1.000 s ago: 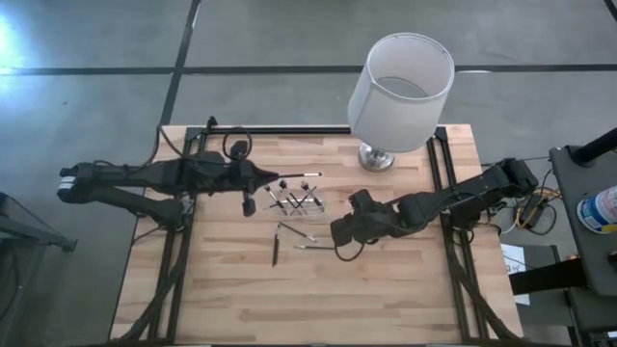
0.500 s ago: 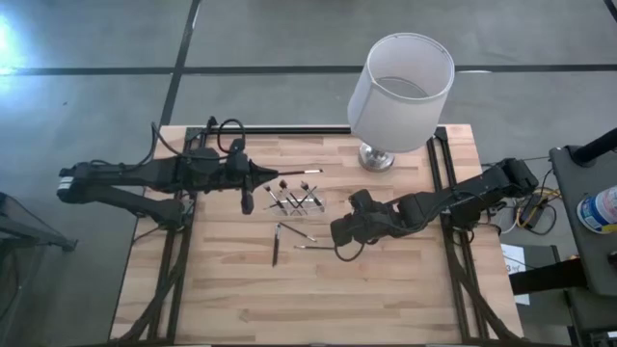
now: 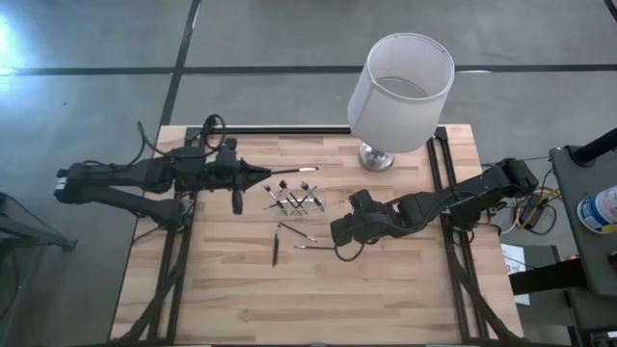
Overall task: Put items in baskets/containers
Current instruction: Put the foundation brush into the transparent organizer
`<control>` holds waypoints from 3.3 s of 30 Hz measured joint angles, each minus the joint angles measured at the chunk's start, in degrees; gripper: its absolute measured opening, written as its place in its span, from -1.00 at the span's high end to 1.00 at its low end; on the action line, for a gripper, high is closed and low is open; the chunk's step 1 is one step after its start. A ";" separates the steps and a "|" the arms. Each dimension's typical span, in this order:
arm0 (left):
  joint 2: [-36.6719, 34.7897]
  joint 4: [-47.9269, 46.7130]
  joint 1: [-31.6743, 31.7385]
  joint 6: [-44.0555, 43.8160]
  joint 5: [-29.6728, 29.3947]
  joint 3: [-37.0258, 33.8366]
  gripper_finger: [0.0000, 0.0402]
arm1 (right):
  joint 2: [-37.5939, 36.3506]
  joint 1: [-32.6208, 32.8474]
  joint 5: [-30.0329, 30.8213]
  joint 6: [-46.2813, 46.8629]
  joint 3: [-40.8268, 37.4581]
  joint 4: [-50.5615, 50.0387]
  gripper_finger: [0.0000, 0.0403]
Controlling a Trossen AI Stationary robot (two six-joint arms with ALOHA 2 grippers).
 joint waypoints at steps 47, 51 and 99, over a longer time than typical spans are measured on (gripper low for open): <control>-2.66 35.96 -1.83 -18.51 7.49 -16.23 0.96 | 0.00 0.00 0.00 0.00 0.00 0.02 0.96; -2.75 36.96 -1.62 -20.19 7.61 -16.44 0.96 | 0.00 0.00 0.00 0.00 0.00 0.02 0.96; -3.64 36.61 -1.11 -20.10 13.67 -16.81 0.96 | 0.01 0.00 0.00 0.00 0.02 0.08 0.96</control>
